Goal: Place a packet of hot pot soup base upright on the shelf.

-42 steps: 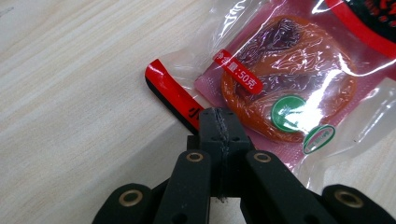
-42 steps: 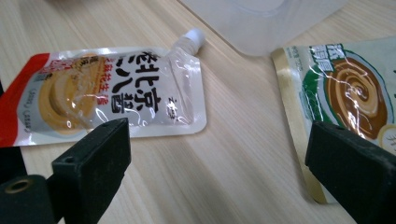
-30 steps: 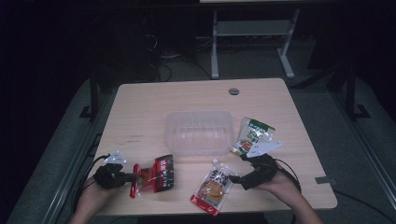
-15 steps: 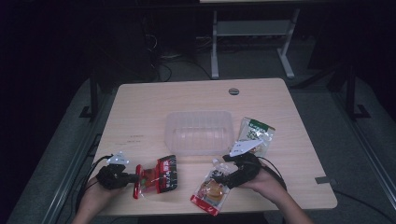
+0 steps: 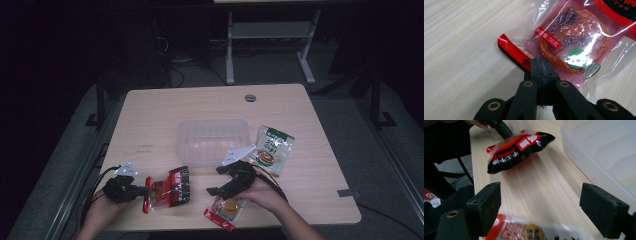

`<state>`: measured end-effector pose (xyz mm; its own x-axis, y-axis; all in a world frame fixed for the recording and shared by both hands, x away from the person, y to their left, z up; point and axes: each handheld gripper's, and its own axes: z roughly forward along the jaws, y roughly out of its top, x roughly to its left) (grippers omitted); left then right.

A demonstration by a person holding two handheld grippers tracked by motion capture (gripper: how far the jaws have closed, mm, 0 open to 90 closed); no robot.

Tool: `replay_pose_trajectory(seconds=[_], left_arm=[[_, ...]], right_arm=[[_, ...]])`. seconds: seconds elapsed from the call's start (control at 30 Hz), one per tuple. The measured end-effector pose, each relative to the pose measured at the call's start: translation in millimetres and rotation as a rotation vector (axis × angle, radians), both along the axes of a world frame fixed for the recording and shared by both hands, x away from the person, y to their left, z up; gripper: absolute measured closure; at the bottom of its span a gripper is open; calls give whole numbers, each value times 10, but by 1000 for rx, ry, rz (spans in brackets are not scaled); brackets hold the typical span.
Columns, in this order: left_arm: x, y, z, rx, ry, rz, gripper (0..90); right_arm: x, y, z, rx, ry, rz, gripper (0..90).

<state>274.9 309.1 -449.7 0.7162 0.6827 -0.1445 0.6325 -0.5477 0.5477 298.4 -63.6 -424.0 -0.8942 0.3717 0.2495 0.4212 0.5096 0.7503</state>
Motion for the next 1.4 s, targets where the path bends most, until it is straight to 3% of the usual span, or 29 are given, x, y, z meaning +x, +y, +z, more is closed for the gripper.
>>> replay_pose_trajectory(seconds=[0.33, 0.63, 0.83, 1.0, 1.07, 1.4], left_arm=[[3, 6, -2, -7, 5, 0, 899], [8, 13, -6, -17, 9, 3, 899], [12, 20, -4, -13, 11, -4, 899], [12, 22, -5, -14, 11, -3, 899], [10, 19, -4, -12, 11, -2, 899], [11, 23, -7, -21, 15, 5, 899]], right_arm=[[78, 300, -75, 13, 43, 38, 270], [173, 537, -194, 42, 127, 80, 348], [214, 681, -290, 42, 158, 108, 396], [232, 750, -321, 64, 188, 130, 488], [235, 749, -315, 75, 172, 146, 585], [241, 761, -262, 119, 144, 184, 790]])
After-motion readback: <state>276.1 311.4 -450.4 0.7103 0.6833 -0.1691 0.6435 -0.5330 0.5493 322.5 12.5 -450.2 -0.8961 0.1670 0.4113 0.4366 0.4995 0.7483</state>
